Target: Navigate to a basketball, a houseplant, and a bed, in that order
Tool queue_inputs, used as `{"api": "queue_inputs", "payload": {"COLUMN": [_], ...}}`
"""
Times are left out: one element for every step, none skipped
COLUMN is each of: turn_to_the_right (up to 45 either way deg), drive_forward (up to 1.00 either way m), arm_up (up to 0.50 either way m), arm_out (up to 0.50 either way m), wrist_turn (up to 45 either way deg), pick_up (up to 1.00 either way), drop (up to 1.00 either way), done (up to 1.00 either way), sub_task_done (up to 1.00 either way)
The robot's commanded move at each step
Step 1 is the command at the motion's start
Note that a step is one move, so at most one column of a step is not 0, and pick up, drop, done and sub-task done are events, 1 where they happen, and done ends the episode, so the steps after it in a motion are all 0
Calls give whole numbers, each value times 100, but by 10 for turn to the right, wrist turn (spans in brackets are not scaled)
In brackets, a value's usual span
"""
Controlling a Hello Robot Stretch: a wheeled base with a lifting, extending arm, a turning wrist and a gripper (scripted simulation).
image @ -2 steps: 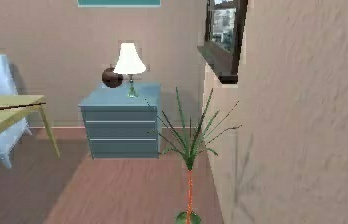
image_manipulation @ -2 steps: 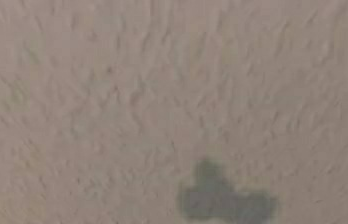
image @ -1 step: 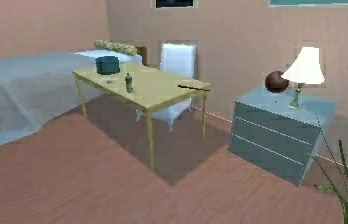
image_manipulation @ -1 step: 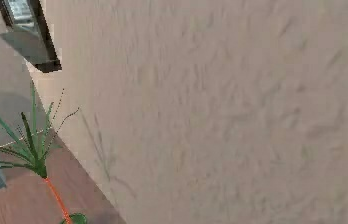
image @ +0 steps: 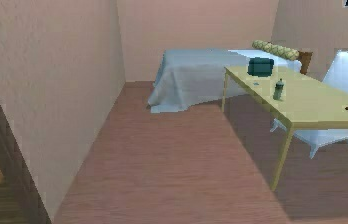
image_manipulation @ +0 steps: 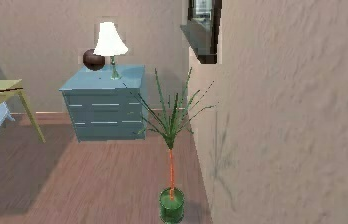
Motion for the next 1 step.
{"api": "queue_inputs", "payload": {"turn_to_the_right": [-30], "drive_forward": [0], "arm_up": [0], "arm_out": [0], "wrist_turn": [0], "pick_up": [0], "drop": [0], "done": [0], "sub_task_done": [0]}}
